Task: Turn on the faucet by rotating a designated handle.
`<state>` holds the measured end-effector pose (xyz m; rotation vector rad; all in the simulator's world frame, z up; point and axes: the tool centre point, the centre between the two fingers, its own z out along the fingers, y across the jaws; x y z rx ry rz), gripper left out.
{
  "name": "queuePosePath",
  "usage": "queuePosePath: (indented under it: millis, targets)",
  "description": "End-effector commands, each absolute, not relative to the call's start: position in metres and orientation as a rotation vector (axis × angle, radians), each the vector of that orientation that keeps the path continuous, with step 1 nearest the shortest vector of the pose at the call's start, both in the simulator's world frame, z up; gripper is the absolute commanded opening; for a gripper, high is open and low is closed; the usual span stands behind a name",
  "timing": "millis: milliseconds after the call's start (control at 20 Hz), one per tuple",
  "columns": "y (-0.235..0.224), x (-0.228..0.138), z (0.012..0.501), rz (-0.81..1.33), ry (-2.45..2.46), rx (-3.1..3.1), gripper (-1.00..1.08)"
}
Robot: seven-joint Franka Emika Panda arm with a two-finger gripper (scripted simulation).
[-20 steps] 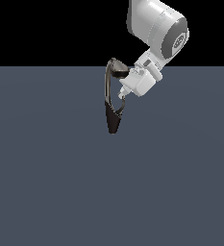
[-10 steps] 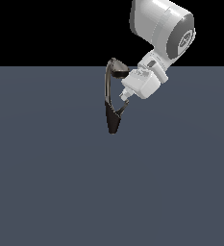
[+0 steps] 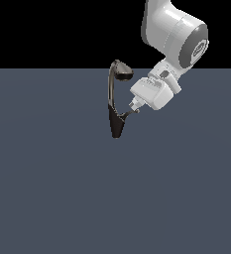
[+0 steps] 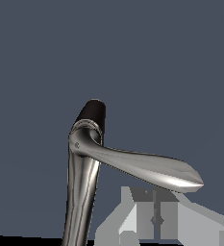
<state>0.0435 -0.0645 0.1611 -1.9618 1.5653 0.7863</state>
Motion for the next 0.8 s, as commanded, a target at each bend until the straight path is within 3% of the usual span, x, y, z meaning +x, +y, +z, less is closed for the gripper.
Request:
queuePosePath:
  millis: [0,750]
  targets:
    - [-0.07,0.045,0.156,0.787,1.571,-1.96,-1.0]
    - [-0.11,0.06,0.111,0.802,1.609,-1.941,-1.0]
